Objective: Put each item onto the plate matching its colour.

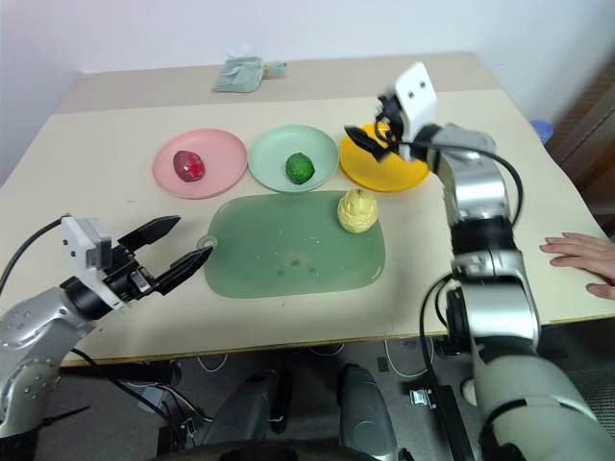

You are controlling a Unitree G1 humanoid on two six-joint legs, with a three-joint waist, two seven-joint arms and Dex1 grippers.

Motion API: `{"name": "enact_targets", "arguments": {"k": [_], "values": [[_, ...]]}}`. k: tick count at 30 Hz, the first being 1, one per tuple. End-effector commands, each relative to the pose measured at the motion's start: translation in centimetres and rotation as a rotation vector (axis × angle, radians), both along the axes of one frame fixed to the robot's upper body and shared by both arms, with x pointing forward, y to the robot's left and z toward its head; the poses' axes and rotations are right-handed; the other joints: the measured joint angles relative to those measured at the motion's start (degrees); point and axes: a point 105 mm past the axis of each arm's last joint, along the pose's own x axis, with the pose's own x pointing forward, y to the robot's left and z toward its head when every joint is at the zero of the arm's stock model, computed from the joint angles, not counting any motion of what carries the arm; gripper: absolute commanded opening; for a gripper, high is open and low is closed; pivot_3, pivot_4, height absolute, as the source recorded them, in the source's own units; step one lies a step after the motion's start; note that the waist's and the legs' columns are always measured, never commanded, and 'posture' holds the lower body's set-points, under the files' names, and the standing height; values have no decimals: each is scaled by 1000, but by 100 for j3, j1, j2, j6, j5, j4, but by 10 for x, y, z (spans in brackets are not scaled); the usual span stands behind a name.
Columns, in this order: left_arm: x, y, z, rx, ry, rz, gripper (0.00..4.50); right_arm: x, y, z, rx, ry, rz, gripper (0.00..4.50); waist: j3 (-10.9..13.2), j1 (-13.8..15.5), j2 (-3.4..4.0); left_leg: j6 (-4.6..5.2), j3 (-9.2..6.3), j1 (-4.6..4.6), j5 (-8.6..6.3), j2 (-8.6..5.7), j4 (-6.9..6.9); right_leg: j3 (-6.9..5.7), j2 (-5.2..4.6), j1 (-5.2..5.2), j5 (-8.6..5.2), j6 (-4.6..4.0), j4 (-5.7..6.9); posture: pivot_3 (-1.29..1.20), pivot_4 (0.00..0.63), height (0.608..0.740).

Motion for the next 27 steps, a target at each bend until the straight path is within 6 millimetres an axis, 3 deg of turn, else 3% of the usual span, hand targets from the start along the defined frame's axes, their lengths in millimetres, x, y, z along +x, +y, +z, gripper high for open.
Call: {"name": "enact_targets", "arguments": {"k": [1,5,11,18,27], "values": [[5,-6,4,-24,-28,20,4500,-29,-3,20,18,-36,10,4403,0,16,1,0,0,2,0,1,1,1,0,1,0,-1,3,0,150,740],[13,-8,0,-41,-18,31,4500,-50,-1,6,46,48,37,4403,-2,42,-2,0,2,3,1,3,6,1,1,5,0,-2,1,0,150,740],[18,-8,-2,-29,-19,-1,4500,-63,12,-11,63,151,111,4403,-3,48,-3,0,2,3,1,4,5,0,1,8,0,-2,-4,0,150,740],[15,-8,-5,1,-20,-33,4500,-59,21,-32,52,233,152,4403,-3,46,-4,0,1,3,1,4,5,-2,-1,11,0,-2,-8,0,150,740],[6,-8,-6,10,-24,-28,4500,-44,8,-61,31,295,124,4403,-4,46,-5,0,1,4,1,4,5,-3,0,14,0,-2,-11,0,150,740]]}}
